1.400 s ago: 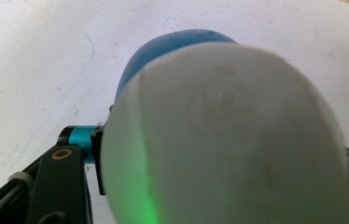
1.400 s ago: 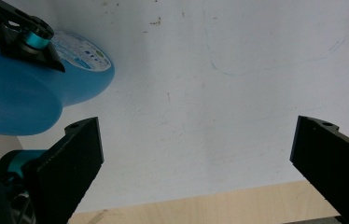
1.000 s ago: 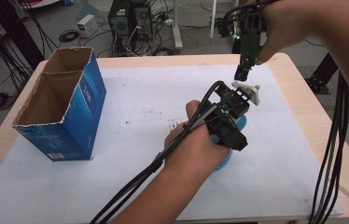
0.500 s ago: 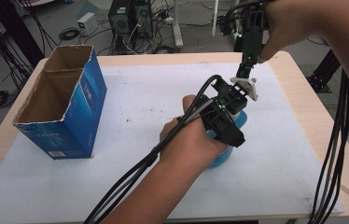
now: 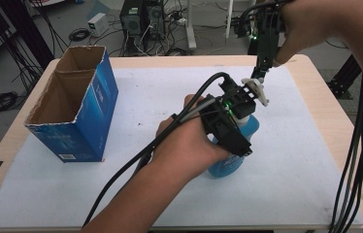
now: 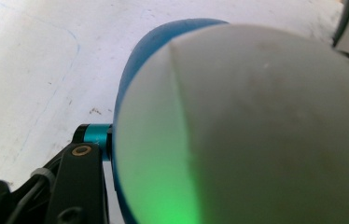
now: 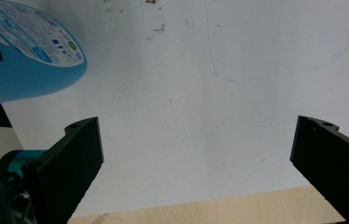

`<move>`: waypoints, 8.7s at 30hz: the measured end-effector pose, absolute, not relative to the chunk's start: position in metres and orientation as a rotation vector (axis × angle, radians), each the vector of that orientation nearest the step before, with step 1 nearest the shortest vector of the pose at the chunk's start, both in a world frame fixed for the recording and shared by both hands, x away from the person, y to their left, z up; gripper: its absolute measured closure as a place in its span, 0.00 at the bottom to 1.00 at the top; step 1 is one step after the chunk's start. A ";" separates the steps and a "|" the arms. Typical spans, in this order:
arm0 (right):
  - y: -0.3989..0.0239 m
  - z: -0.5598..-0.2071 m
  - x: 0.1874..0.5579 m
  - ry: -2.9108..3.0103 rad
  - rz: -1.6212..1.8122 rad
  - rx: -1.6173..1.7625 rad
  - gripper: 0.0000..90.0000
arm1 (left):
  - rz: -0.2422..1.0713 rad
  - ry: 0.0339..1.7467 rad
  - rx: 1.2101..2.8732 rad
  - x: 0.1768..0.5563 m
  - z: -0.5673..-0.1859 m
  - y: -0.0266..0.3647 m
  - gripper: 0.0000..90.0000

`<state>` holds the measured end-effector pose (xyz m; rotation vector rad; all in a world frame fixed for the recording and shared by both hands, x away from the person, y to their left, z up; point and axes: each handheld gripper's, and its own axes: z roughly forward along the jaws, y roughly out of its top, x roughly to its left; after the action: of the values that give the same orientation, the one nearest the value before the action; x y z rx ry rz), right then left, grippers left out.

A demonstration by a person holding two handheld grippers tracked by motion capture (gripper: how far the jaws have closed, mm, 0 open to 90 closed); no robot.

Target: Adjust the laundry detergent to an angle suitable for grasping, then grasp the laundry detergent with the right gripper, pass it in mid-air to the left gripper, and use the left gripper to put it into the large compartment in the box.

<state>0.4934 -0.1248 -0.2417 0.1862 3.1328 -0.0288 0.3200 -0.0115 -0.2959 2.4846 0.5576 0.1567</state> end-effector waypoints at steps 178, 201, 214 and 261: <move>-0.101 -0.261 0.457 3.175 0.025 0.055 0.02 | -0.138 -0.139 2.851 0.358 -0.279 0.172 0.14; -0.103 -0.259 0.454 3.170 0.019 0.068 0.02 | -0.072 -0.021 3.038 0.380 -0.236 0.172 0.02; -0.103 -0.258 0.453 3.170 0.024 0.050 0.02 | -0.044 0.011 3.100 0.396 -0.225 0.164 0.02; -0.122 -0.255 0.440 3.169 0.122 0.117 0.02 | -0.009 0.017 3.055 0.410 -0.218 0.156 0.02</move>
<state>0.4400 -0.1218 -0.2548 0.1170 3.1688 0.1221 0.4099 0.1558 -0.2184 3.0547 0.0171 -0.0091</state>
